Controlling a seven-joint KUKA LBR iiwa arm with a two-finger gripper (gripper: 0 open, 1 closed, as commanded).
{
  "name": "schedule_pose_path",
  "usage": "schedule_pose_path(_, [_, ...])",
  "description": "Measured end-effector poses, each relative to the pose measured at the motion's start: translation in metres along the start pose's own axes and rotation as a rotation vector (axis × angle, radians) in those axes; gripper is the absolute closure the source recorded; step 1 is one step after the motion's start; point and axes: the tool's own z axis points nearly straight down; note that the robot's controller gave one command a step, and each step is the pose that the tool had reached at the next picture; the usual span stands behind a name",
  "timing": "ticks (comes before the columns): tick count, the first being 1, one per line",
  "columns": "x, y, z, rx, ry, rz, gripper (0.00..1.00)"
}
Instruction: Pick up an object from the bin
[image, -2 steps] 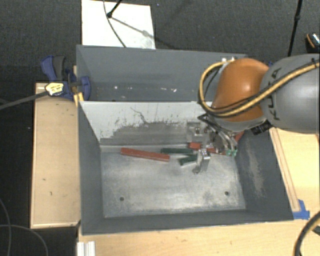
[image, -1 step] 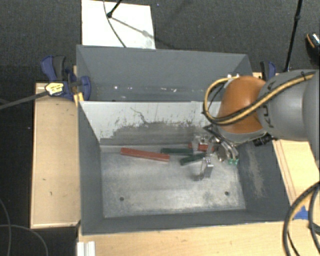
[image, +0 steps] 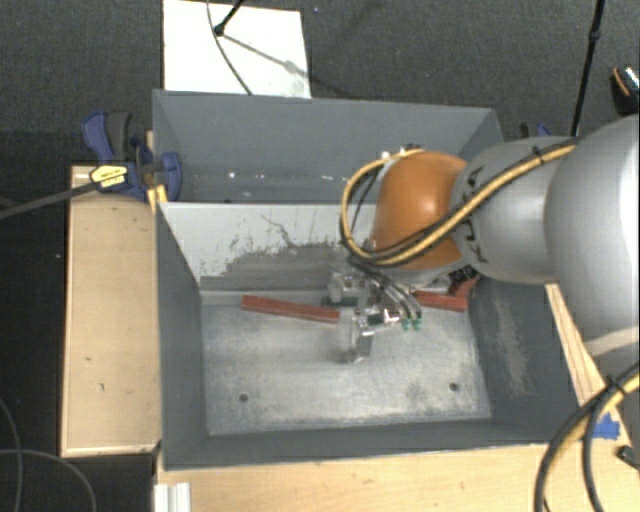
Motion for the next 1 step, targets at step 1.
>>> schedule_pose_path(1, [-0.0095, 0.0725, 0.0005, -0.001, -0.004, -0.001, 0.0])
